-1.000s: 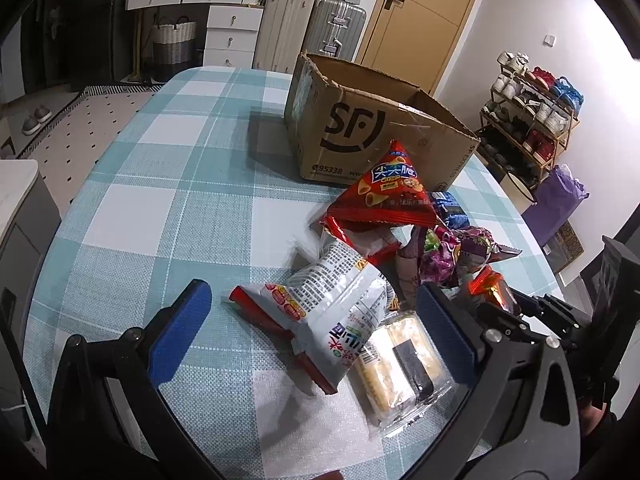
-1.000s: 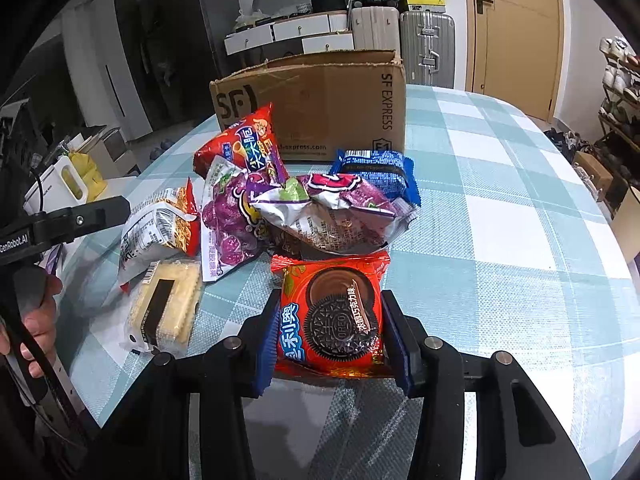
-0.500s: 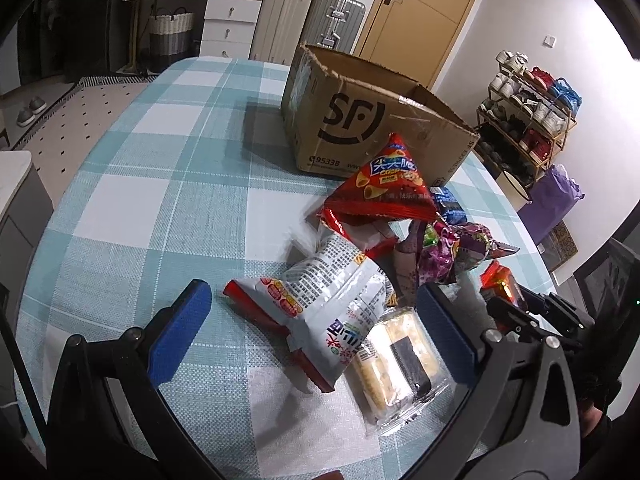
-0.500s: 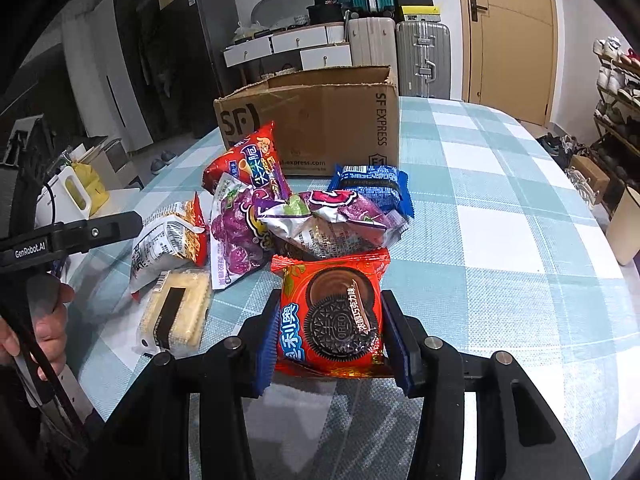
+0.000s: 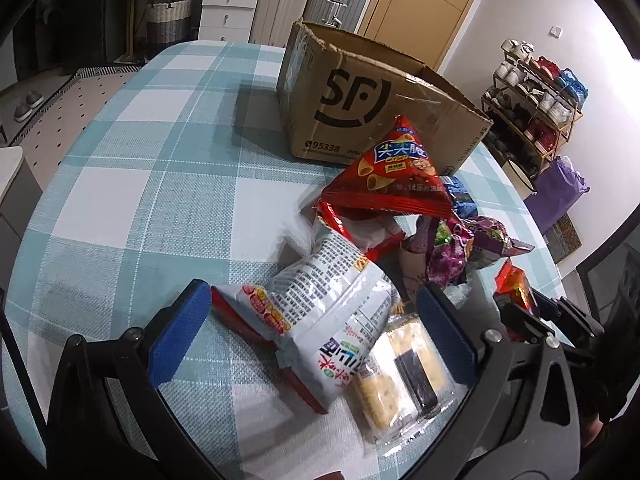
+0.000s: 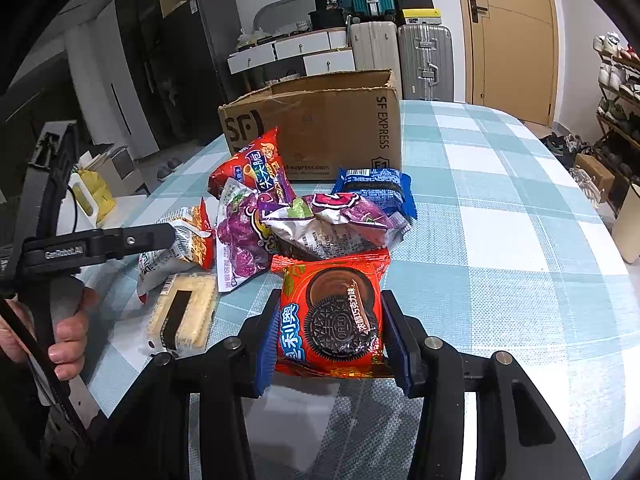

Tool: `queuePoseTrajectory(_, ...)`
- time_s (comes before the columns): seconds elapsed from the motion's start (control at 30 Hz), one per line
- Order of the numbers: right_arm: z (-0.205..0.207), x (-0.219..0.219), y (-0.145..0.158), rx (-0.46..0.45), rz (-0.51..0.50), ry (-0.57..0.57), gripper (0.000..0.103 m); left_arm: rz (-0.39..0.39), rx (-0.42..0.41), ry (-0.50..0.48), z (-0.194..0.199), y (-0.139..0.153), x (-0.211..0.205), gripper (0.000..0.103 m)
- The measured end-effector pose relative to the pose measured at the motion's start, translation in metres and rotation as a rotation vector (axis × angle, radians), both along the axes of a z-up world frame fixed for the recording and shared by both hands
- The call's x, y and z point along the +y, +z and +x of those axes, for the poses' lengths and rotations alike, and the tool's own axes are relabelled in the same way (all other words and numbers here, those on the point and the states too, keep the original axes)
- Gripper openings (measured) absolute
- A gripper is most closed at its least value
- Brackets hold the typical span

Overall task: Organize snacks
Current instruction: 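Grasp the white chip bag with the left gripper while the right gripper lifts the Oreo pack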

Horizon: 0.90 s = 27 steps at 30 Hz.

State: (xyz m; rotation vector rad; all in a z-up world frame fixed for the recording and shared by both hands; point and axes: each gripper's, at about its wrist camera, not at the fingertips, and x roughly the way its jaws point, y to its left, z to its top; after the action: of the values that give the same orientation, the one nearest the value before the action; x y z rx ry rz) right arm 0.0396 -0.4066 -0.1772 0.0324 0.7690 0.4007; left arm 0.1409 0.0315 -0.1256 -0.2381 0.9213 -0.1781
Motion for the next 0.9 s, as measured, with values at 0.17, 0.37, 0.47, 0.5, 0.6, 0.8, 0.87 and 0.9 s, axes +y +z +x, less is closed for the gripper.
queuePoseTrajectory(0.17, -0.001, -0.001, 0.000, -0.006, 0.007, 0.006, 0.047, -0.020, 0.048, 0.001, 0.010, -0.014, 0.000, 0.101)
queuePoseTrajectory(0.37, 0.001, -0.003, -0.003, -0.002, 0.018, 0.004, 0.047, -0.020, 0.009, -0.032, 0.009, -0.015, 0.003, 0.056)
queuePoseTrajectory(0.47, 0.001, -0.003, -0.004, 0.001, 0.021, 0.004, 0.047, -0.023, 0.005, -0.059, 0.011, -0.015, 0.006, 0.047)
queuePoseTrajectory(0.5, 0.000, -0.003, -0.004, 0.000, 0.022, 0.004, 0.047, -0.026, 0.001, -0.062, 0.010, -0.014, 0.007, 0.046)
queuePoseTrajectory(0.6, -0.002, -0.003, -0.003, -0.004, 0.023, 0.003, 0.047, -0.023, -0.008, -0.070, 0.009, -0.014, 0.008, 0.045)
queuePoseTrajectory(0.8, -0.002, -0.004, -0.002, -0.008, 0.025, -0.002, 0.047, -0.030, -0.005, -0.065, 0.006, -0.014, 0.012, 0.045)
queuePoseTrajectory(0.87, -0.002, -0.004, -0.001, -0.013, 0.023, -0.002, 0.047, -0.034, -0.006, -0.066, 0.005, -0.013, 0.013, 0.045)
queuePoseTrajectory(0.9, -0.002, -0.004, 0.001, -0.017, 0.023, -0.003, 0.047, -0.033, -0.009, -0.066, 0.004, -0.011, 0.013, 0.045)
